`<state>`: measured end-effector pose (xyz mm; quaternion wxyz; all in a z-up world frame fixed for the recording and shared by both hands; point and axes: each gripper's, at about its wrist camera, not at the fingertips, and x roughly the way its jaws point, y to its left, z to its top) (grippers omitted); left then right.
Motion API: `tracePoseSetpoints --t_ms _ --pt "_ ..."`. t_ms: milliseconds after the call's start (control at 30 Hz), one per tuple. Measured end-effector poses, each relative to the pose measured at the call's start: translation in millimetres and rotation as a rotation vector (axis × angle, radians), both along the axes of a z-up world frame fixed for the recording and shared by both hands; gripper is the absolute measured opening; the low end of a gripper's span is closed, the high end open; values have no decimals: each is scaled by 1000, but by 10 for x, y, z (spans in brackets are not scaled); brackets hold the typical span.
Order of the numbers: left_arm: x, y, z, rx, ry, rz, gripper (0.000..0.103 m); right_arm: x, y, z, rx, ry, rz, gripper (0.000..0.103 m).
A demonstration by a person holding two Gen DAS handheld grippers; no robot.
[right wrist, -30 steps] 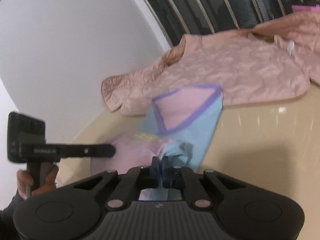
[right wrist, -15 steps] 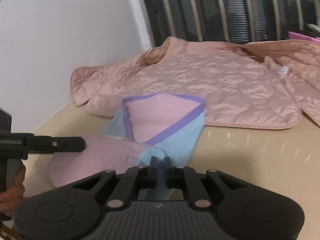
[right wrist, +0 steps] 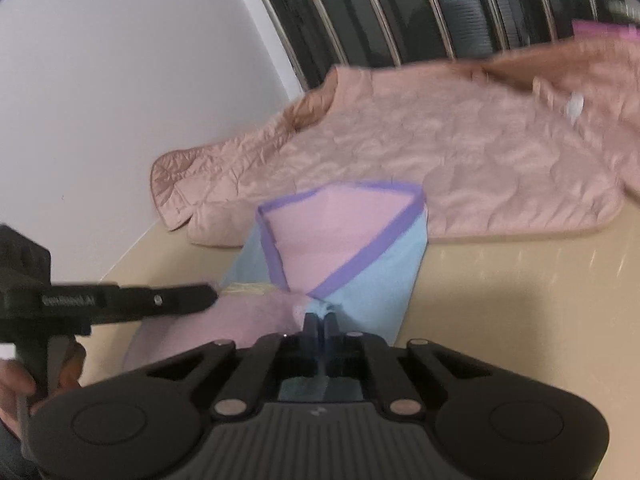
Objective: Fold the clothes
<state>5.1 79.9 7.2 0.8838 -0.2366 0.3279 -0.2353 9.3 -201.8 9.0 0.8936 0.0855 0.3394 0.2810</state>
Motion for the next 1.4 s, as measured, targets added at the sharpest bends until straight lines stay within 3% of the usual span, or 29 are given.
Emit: tracePoseSetpoints --t_ms 67,100,133,167,200,300,433,467,500,567,733,767,800,833,867,933,1033,1133,1200,1267,1400 --pt "65 -59 -26 42 35 9 7 -25 -14 36 -12 -22 -20 2" --pt "77 -73 -41 62 45 13 13 -15 -21 40 -19 -25 -28 2" --pt "75 -71 -44 77 55 22 22 3 -21 33 -32 -27 -38 2" --pt "45 -45 -33 93 60 42 43 9 -24 32 -43 -26 -48 6" --pt "-29 0 1 103 43 60 51 11 -31 35 -53 -23 -59 9" --pt "-360 88 181 160 -47 95 50 -185 -107 182 -37 -83 -60 11" --pt "-873 -253 415 284 -220 -18 49 -491 -66 274 -18 -106 46 11" --pt "-895 -369 395 312 -209 -54 39 -550 -39 275 -14 -100 76 10" --pt "-886 -452 352 333 -187 -67 21 -573 19 233 -25 -82 96 9" --pt "-809 -540 192 376 -116 -53 9 -584 136 115 -70 -67 97 8" --pt "-774 -383 100 288 -68 -36 10 -575 95 -2 -54 -37 44 9" --pt "-787 -334 122 266 -66 -25 17 -584 73 23 -48 -40 34 12" --pt "-815 -289 152 245 -76 -22 33 -600 50 56 -40 -46 26 13" --pt "-846 -255 173 244 -93 -19 41 -616 27 89 -32 -53 18 14" --pt "-866 -239 162 263 -100 -14 45 -641 4 117 -25 -60 21 14" --pt "-831 -230 84 296 -63 -13 45 -688 -28 138 -23 -65 38 16" --pt "-728 -71 79 234 -19 2 46 -654 18 -7 -85 -23 47 21" --pt "-511 67 255 235 -35 49 58 -604 -18 156 -86 -70 43 27" --pt "-196 110 378 245 -44 65 69 -507 -67 349 -75 -124 28 43" --pt "179 116 412 242 -29 81 71 -281 -89 512 -83 -172 8 53" --pt "901 31 354 342 36 119 69 551 -60 540 -132 -97 -23 51"
